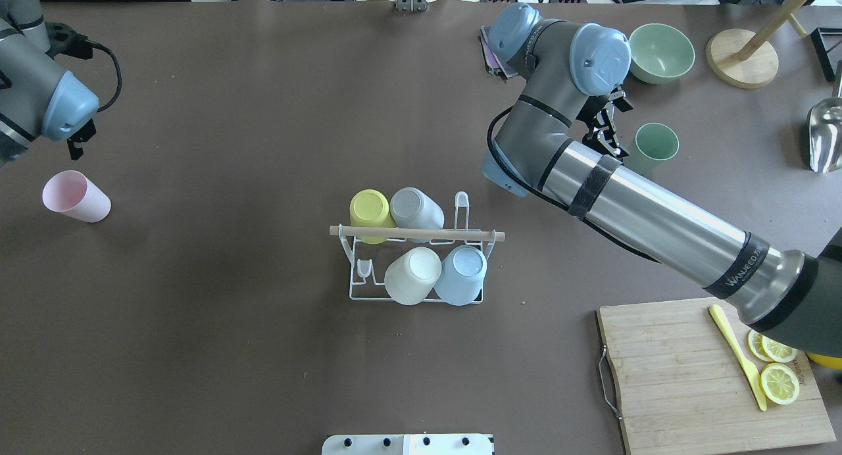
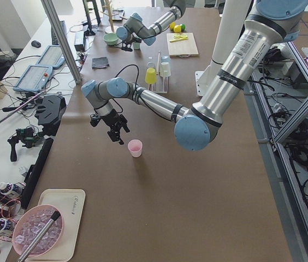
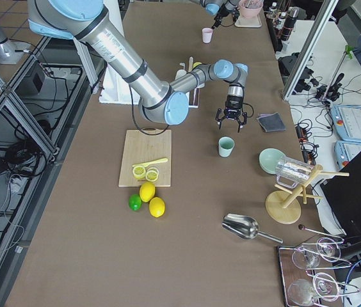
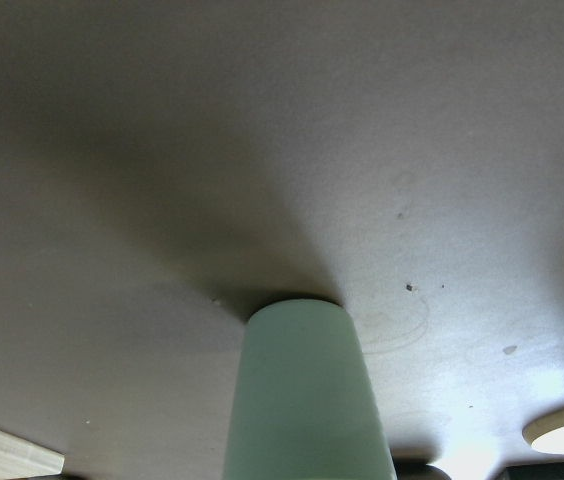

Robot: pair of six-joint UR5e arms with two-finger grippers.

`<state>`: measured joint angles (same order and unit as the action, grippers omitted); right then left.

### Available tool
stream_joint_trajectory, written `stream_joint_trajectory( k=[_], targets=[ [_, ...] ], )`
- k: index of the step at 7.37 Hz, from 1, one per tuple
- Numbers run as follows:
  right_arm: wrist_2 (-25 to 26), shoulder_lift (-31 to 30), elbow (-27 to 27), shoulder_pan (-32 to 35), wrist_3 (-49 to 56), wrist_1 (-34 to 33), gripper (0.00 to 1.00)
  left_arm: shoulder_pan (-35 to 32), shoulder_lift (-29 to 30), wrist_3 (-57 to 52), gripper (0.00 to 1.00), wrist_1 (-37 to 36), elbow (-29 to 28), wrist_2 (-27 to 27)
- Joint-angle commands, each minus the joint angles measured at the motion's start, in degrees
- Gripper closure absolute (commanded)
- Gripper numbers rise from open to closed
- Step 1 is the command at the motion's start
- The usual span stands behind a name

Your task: Place cup on cup holder

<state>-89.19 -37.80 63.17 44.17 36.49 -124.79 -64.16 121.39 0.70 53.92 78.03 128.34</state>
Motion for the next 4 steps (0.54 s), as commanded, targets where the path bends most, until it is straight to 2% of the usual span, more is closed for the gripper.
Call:
stream_joint_trajectory(
  k=[1,4],
  targets=[
    [1.6,-0.3,-1.6,-0.2,2.6,1.6,0.00,0.0,0.2,-7.5,0.02,2.3,-5.0,3.9],
    [1.8,-1.8,-1.7,-1.2,2.7,1.7,0.00,-0.5,0.9,-8.4,0.02,10.8,-10.9,3.9]
  ],
)
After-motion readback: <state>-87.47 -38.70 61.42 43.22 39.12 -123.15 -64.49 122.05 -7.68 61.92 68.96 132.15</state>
